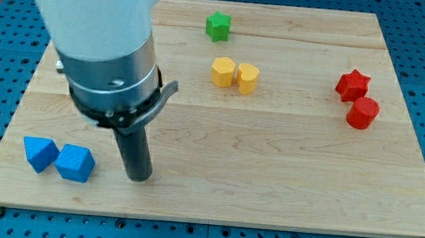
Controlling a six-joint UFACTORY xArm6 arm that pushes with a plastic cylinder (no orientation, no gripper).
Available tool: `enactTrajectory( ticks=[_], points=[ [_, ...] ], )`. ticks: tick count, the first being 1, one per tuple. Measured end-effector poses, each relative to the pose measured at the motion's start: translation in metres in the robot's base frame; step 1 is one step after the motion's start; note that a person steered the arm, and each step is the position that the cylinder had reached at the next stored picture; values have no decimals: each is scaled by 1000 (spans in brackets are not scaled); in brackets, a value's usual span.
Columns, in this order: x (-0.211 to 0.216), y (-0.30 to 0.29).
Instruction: Move the blue cube closer to green star
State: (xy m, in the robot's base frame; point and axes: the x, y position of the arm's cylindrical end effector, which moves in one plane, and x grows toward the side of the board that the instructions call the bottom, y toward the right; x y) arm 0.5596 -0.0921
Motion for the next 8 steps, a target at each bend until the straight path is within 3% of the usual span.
enactTrajectory(
  ticks=[3, 4, 5, 6, 8],
  points=[
    [0, 0],
    [38, 0],
    [39, 0],
    [40, -47],
    [41, -71]
  ],
)
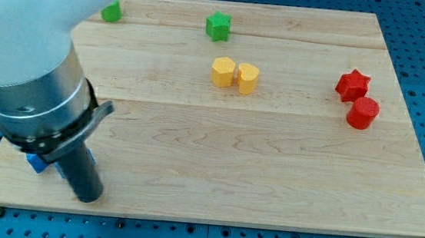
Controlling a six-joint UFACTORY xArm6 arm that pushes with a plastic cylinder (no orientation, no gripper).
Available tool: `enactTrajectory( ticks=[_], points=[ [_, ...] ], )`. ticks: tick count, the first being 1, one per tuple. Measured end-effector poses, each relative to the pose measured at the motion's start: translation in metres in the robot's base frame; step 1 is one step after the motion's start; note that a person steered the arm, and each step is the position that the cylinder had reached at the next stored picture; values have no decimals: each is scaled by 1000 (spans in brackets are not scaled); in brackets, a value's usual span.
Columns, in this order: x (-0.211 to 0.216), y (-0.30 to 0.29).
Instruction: Move the blue cube closer to green star
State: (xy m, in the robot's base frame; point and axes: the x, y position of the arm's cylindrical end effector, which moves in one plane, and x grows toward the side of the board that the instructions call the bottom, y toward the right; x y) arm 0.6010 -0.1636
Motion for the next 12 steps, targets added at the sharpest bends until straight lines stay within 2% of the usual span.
enactTrajectory(
  ticks=[1, 6, 8, 10, 12],
  points=[
    [5, -32],
    [-14, -8],
    [-48, -8],
    [-105, -17],
    [-166, -52]
  ],
)
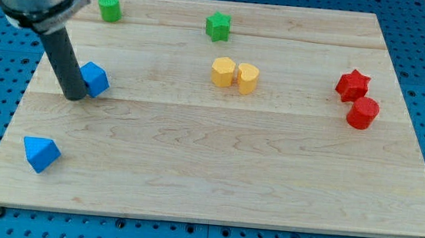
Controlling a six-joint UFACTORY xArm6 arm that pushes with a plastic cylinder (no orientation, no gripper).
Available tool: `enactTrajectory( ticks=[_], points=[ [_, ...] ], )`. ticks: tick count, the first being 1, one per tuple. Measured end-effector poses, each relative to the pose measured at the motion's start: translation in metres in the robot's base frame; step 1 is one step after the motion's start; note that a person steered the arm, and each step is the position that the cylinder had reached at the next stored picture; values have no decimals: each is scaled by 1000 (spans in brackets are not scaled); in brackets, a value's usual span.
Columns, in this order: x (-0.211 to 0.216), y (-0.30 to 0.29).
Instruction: Move the blue cube closer to green star
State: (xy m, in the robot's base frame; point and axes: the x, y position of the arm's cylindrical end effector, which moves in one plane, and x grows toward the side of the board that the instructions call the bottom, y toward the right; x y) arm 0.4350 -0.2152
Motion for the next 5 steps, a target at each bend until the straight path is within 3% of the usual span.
enactTrajectory(
  ticks=[1, 5],
  points=[
    [-26, -8],
    [-28, 7]
  ],
)
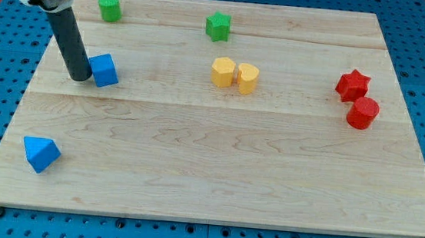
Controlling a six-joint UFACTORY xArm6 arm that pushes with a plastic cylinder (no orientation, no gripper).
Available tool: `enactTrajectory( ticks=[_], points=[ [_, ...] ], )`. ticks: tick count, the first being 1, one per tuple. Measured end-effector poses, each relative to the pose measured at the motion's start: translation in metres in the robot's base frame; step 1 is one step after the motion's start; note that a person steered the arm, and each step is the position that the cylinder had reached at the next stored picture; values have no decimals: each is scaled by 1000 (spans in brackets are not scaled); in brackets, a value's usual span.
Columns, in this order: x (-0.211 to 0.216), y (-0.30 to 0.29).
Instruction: Move the blue cube closer to green star
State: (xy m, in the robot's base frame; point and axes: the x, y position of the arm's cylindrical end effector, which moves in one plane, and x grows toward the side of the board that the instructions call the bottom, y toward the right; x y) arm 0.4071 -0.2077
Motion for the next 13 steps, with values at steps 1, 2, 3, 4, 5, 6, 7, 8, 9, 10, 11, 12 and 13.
enactTrajectory(
  ticks=[1, 2, 3, 4, 5, 6, 7, 8, 9, 10, 11, 12, 13],
  points=[
    [0, 7],
    [-1, 23],
    [-8, 50],
    [-17, 80],
    [-23, 101],
    [-18, 111],
    [-12, 116],
    [-16, 116],
    [-29, 122],
    [-50, 130],
    [-77, 133],
    [-81, 133],
    [-82, 133]
  ],
)
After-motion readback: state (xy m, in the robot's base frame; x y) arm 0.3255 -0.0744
